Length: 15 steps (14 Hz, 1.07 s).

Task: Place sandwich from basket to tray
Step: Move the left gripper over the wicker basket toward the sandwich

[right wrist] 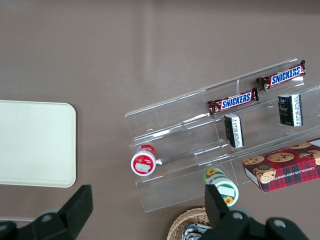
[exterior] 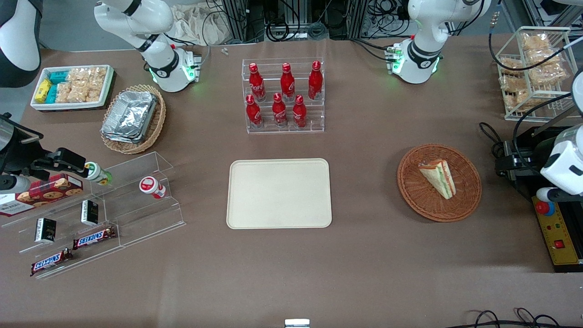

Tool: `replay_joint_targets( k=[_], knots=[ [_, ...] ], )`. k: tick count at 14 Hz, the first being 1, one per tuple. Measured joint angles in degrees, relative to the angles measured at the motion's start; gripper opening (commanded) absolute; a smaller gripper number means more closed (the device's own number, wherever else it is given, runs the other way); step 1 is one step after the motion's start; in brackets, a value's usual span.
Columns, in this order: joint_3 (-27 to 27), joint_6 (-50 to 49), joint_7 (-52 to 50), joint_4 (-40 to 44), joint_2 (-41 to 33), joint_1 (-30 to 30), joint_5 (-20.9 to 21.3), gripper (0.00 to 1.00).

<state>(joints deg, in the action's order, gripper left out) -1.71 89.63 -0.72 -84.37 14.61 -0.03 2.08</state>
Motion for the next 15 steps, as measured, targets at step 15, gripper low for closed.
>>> replay_joint_targets(
  k=[15],
  knots=[
    [-0.01,9.46,-5.39,-16.99,-4.25,-0.10,-0.38,1.00]
  ],
)
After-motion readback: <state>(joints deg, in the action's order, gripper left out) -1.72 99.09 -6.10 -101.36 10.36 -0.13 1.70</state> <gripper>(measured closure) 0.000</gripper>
